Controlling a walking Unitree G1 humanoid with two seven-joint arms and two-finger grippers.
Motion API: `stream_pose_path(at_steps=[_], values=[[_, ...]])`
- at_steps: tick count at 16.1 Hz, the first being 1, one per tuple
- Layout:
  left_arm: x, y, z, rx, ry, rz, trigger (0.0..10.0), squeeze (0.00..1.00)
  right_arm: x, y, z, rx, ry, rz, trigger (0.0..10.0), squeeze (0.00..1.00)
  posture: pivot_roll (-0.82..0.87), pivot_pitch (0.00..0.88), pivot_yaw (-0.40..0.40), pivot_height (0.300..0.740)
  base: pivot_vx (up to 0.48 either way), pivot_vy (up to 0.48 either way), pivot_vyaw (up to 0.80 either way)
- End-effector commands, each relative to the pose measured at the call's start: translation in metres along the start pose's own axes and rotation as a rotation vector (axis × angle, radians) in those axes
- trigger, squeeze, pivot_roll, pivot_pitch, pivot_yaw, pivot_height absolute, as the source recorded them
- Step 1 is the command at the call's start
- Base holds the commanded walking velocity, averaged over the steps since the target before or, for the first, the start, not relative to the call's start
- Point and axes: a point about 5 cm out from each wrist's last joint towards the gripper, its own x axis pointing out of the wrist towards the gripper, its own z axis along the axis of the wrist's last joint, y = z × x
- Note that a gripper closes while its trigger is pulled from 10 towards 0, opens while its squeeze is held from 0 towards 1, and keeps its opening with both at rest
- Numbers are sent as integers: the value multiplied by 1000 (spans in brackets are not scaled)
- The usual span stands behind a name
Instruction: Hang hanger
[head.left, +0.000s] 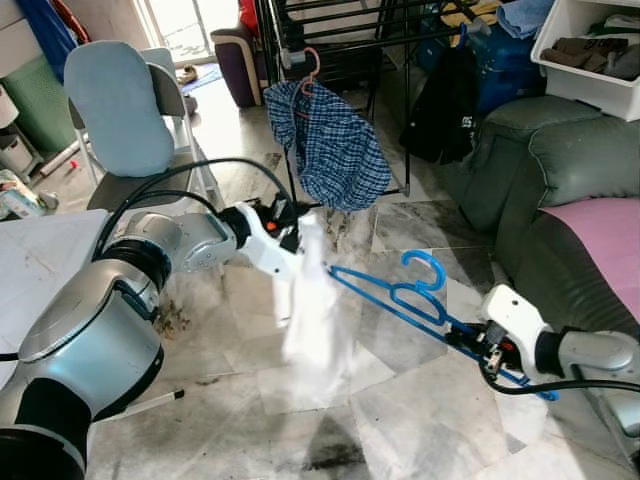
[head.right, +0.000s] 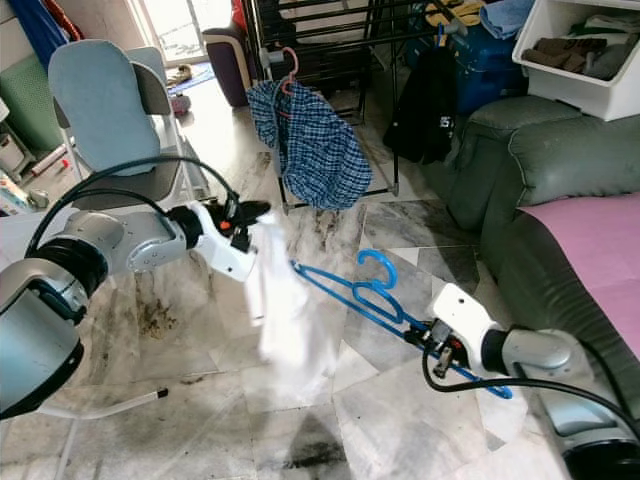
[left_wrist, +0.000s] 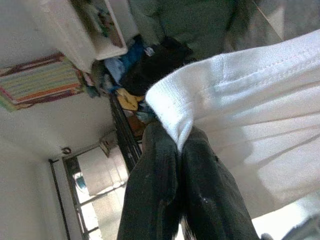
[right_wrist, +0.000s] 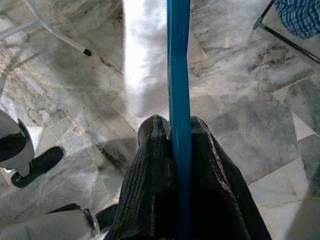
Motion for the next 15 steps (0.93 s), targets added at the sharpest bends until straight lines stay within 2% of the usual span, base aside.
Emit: stream_pose_path(at_steps=[1,5,7,8,10,12,13,15], values=[[2,14,1,13,-30,84,10000,0,3,-1,1,-1,-19,-16,10000,0,-181,0,130,740,0,0,0],[3,14,4,2,-43,98,10000,0,4,-1,3,3,-43,-7,10000,0,-180,0,128,740,0,0,0],[6,19,7,-29,-62,144,10000,0,4,-4,-6,43,-15,-29,10000,0,-186,0,131,740,0,0,0],[8,23,10,-35,-82,170,10000,0,5,2,-7,44,-21,6,10000,0,-182,0,129,740,0,0,0],[7,19,10,-26,-83,152,10000,0,2,0,-3,38,-44,-2,10000,0,-180,0,126,740,0,0,0],[2,5,8,-35,-60,63,10000,0,-10,-16,4,35,-64,-58,10000,0,-183,0,130,740,0,0,0],[-1,-9,9,-115,-41,-31,10000,0,-17,-19,12,29,-96,-34,10000,0,-185,0,133,740,0,0,0],[-2,-23,12,-197,-16,-94,10000,0,-24,-16,24,14,-132,50,10000,0,-190,0,135,740,0,0,0]])
